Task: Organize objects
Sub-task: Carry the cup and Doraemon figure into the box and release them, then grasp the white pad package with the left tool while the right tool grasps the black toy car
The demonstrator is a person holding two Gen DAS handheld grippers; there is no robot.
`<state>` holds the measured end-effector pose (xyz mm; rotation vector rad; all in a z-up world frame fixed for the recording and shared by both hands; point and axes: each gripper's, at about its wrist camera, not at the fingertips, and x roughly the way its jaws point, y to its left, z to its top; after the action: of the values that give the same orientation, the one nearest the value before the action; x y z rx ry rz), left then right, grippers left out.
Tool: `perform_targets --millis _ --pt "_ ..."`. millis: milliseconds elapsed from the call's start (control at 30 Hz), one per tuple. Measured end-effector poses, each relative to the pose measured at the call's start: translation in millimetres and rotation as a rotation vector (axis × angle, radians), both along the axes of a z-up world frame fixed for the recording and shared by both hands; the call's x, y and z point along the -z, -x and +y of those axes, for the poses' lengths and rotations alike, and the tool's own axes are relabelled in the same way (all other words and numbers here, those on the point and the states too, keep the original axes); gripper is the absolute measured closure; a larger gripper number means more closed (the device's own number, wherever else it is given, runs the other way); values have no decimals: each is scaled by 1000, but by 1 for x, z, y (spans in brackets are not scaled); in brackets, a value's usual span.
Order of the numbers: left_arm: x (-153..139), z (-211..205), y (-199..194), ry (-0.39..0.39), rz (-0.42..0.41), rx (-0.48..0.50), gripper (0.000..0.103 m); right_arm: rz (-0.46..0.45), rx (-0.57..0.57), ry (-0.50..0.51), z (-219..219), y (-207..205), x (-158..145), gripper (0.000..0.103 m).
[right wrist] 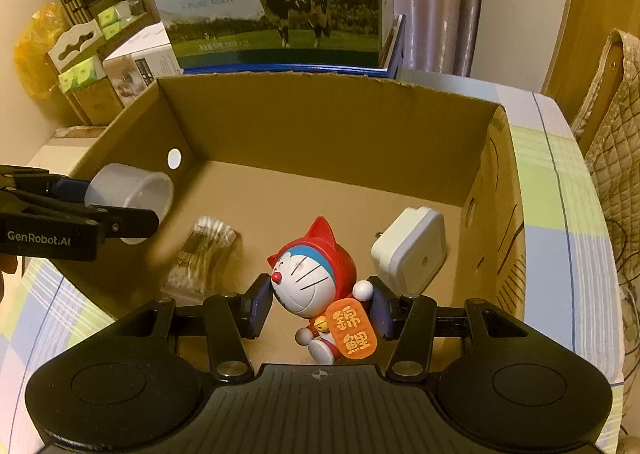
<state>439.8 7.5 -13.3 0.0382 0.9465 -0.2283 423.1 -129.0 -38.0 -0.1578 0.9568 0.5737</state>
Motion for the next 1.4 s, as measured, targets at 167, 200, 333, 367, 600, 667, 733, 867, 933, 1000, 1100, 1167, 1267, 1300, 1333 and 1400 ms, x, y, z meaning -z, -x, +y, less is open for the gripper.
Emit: perform_targets --millis 167,200,333,367,600,667,733,867,933,1000,1100,1167,1267,1300,1333,1400 --pt "-2 -1 -1 -3 -19 -8 25 2 6 0 0 -3 3 55" --pt "-4 0 0 0 -26 -10 25 -11 6 -11 -2 -2 2 55" --pt "-17 5 7 1 -57 -19 24 -55 29 -30 -9 0 -7 46" --pt "-21 6 9 3 -64 -24 24 -63 36 -38 -11 1 -11 45" --pt "-59 13 44 25 -132 -35 22 -141 61 -72 -27 24 -51 42" --pt "-71 16 59 36 -154 -44 22 -167 68 -89 -34 38 -67 42" --pt "-80 19 75 52 -166 -51 21 -189 73 -100 -41 54 -82 42" --pt "-92 22 116 46 -188 -60 19 -230 89 -130 -57 97 -109 42" --pt "-96 24 140 63 -196 -77 17 -236 93 -158 -67 121 -116 42" --pt "-98 25 163 82 -199 -69 15 -243 99 -185 -80 149 -118 42" --pt "-96 23 201 69 -208 -64 13 -233 130 -181 -97 189 -112 41" --pt "-91 24 226 71 -201 -67 12 -223 152 -194 -109 216 -106 41" --pt "-79 26 262 100 -179 -82 10 -186 186 -214 -123 250 -91 41" --pt "-75 27 272 109 -170 -89 9 -175 196 -214 -125 259 -86 41" --pt "-70 29 282 116 -162 -101 8 -165 204 -212 -128 268 -81 41" --pt "-62 30 302 110 -145 -105 5 -147 209 -207 -131 287 -71 41"
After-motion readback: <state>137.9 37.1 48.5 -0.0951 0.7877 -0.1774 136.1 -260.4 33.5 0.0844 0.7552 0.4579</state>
